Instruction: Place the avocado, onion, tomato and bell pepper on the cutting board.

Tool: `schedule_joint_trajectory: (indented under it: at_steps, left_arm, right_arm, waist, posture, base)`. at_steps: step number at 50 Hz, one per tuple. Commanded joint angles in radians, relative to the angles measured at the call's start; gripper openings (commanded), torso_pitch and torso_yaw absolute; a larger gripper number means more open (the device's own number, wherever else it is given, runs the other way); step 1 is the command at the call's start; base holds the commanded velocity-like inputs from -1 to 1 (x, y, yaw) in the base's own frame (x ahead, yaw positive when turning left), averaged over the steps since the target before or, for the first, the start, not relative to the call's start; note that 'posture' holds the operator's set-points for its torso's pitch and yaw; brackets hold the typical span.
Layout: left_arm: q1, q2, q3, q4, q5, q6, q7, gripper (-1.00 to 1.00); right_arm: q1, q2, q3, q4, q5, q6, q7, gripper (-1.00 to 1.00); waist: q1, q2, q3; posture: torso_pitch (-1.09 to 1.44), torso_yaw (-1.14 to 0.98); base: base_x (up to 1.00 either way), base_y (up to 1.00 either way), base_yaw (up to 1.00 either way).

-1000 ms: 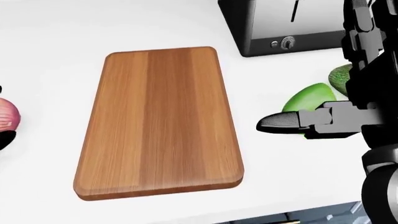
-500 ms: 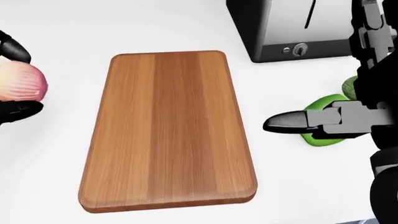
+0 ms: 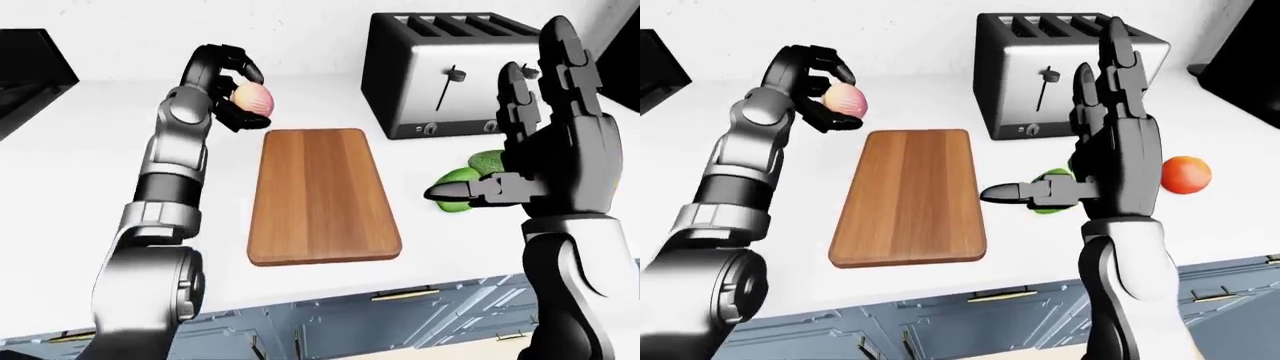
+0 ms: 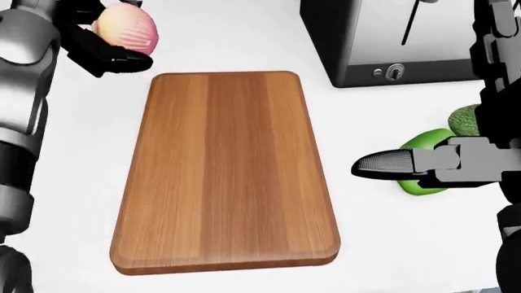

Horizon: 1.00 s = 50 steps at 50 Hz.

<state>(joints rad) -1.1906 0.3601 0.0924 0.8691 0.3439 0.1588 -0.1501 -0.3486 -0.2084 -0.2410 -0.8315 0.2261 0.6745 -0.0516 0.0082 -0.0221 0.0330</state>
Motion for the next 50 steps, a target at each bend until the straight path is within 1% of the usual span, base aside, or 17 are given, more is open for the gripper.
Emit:
schedule_joint_trajectory:
  at_steps: [1,6,8,9,11,17,20,23,29,32,34,36,38,39,41,46,50]
  left_arm:
    - [-0.075,-0.001,0.001,0.005,-0.005,-0.096,0.033,-1.00]
    - [-0.137,-0.050,-0.015,0.159,-0.006,-0.185,0.072,-1.00]
    - [-0.150,-0.066,-0.017,0.192,-0.008,-0.205,0.082,-1.00]
    - [-0.154,-0.075,-0.022,0.216,-0.005,-0.218,0.084,-1.00]
    - [-0.163,-0.091,-0.026,0.254,-0.002,-0.240,0.089,-1.00]
    - [-0.155,-0.119,-0.029,0.292,0.003,-0.268,0.104,-1.00]
    - [-0.145,-0.126,-0.031,0.302,0.006,-0.272,0.107,-1.00]
    - [-0.141,-0.130,-0.032,0.301,0.007,-0.271,0.106,-1.00]
    - [-0.135,-0.137,-0.033,0.297,0.008,-0.267,0.101,-0.98]
    - [-0.136,-0.137,-0.034,0.294,0.009,-0.262,0.099,-0.82]
    - [-0.134,-0.138,-0.033,0.293,0.007,-0.263,0.099,-0.75]
    - [-0.131,-0.138,-0.033,0.292,0.007,-0.263,0.098,-0.54]
    - [-0.131,-0.139,-0.034,0.291,0.008,-0.261,0.098,-0.48]
    - [-0.131,-0.140,-0.033,0.289,0.006,-0.260,0.097,-0.38]
    - [-0.128,-0.141,-0.034,0.288,0.007,-0.260,0.098,-0.37]
    - [-0.130,-0.143,-0.034,0.292,0.006,-0.263,0.098,-0.17]
    - [-0.128,-0.145,-0.036,0.291,0.007,-0.262,0.090,-0.15]
  right_arm:
    - [-0.023,-0.012,-0.013,-0.033,0.008,-0.012,-0.006,1.00]
    - [-0.015,-0.011,-0.016,-0.050,0.017,-0.002,-0.011,1.00]
    - [-0.008,-0.013,-0.023,-0.052,0.021,-0.006,-0.010,1.00]
    - [0.001,-0.014,-0.018,-0.055,0.015,-0.011,-0.009,1.00]
    - [0.013,-0.013,-0.033,-0.070,0.025,-0.006,-0.006,1.00]
    - [0.029,-0.015,-0.040,-0.087,0.028,-0.001,-0.008,1.00]
    - [0.018,-0.019,-0.056,-0.100,0.045,0.018,-0.012,1.00]
    - [0.030,-0.017,-0.040,-0.086,0.031,-0.004,-0.012,1.00]
    - [0.035,-0.018,-0.053,-0.100,0.046,0.005,-0.010,1.00]
    - [0.036,-0.020,-0.063,-0.106,0.054,0.010,-0.011,1.00]
    - [0.041,-0.020,-0.058,-0.102,0.050,0.001,-0.010,1.00]
    - [0.046,-0.018,-0.060,-0.098,0.050,-0.006,-0.008,1.00]
    - [0.052,-0.018,-0.060,-0.099,0.049,-0.010,-0.007,1.00]
    - [0.056,-0.018,-0.062,-0.098,0.047,-0.012,-0.006,1.00]
    - [0.061,-0.018,-0.066,-0.100,0.048,-0.013,-0.004,1.00]
    - [0.059,-0.019,-0.072,-0.101,0.053,-0.010,-0.006,1.00]
    - [0.063,-0.018,-0.073,-0.102,0.053,-0.013,-0.007,1.00]
  waist:
    - [0.000,0.001,-0.029]
    - [0.000,-0.002,-0.030]
    - [0.000,-0.004,-0.032]
    - [0.000,-0.004,-0.032]
    - [0.000,-0.006,-0.032]
    - [-0.001,-0.009,-0.033]
    - [-0.002,-0.009,-0.034]
    - [-0.002,-0.009,-0.034]
    - [-0.002,-0.011,-0.035]
    - [-0.001,-0.012,-0.036]
    - [-0.001,-0.012,-0.035]
    - [-0.001,-0.012,-0.035]
    - [-0.001,-0.012,-0.036]
    - [-0.001,-0.012,-0.037]
    - [-0.001,-0.012,-0.037]
    - [0.000,-0.012,-0.038]
    - [-0.001,-0.012,-0.039]
  posture:
    - [0.00,0.00]
    - [0.00,0.00]
    - [0.00,0.00]
    - [0.00,0.00]
    - [0.00,0.00]
    - [0.00,0.00]
    - [0.00,0.00]
    - [0.00,0.00]
    - [0.00,0.00]
    - [0.00,0.00]
    - [0.00,0.00]
    - [0.00,0.00]
    - [0.00,0.00]
    - [0.00,0.00]
    - [0.00,0.00]
    - [0.00,0.00]
    - [0.00,0.00]
  base:
    - [0.00,0.00,0.00]
    - [0.00,0.00,0.00]
    - [0.00,0.00,0.00]
    - [0.00,0.00,0.00]
    - [0.00,0.00,0.00]
    - [0.00,0.00,0.00]
    - [0.00,0.00,0.00]
    - [0.00,0.00,0.00]
    - [0.00,0.00,0.00]
    - [0.00,0.00,0.00]
    - [0.00,0.00,0.00]
    - [0.00,0.00,0.00]
    - [0.00,0.00,0.00]
    - [0.00,0.00,0.00]
    - [0.00,0.00,0.00]
    - [0.00,0.00,0.00]
    - [0.00,0.00,0.00]
